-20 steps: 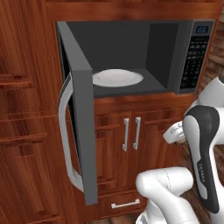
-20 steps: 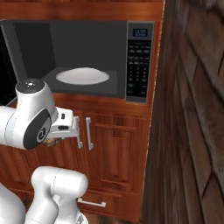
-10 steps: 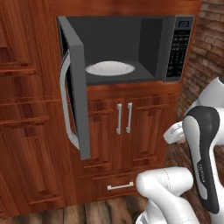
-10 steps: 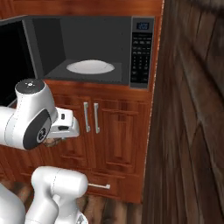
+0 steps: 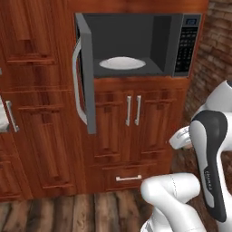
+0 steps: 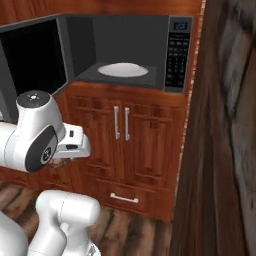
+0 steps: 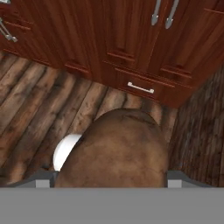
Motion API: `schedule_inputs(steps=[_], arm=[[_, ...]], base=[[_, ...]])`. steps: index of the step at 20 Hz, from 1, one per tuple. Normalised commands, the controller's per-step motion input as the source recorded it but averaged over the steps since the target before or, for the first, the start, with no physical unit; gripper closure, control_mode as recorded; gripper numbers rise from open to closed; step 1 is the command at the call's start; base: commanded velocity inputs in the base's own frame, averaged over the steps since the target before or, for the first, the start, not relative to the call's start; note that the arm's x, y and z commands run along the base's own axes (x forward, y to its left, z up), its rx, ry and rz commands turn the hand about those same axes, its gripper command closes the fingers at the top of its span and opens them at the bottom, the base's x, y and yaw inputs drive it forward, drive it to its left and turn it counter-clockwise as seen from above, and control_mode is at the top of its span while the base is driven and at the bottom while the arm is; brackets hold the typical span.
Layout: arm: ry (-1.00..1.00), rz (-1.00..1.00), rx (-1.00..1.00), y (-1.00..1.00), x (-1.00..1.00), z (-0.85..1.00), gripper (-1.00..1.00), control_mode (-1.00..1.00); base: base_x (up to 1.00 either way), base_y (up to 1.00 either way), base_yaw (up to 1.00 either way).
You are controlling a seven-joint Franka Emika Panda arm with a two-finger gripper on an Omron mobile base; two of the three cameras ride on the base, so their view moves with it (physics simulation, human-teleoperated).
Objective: Retrieve the reheated potato from the microwave, then place the potato, cheese, and condiment on the cutting board.
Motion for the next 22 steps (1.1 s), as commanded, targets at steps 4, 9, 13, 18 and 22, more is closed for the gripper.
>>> schedule_inputs(steps=[4, 9, 13, 18, 22], arm=[[0.0, 0.0, 0.0, 0.0, 0.0, 0.0, 1.0, 1.0], [0.0, 0.0, 0.0, 0.0, 0.0, 0.0, 1.0, 1.0], [0.0, 0.0, 0.0, 0.0, 0.0, 0.0, 1.0, 1.0], [0.0, 0.0, 0.0, 0.0, 0.0, 0.0, 1.0, 1.0], [0.0, 0.0, 0.0, 0.0, 0.0, 0.0, 1.0, 1.0]], base=[[-0.43, 0.0, 0.49], [-0.4, 0.04, 0.56], [-0.38, 0.1, 0.54], [-0.24, 0.39, 0.33], [-0.01, 0.69, 0.09]])
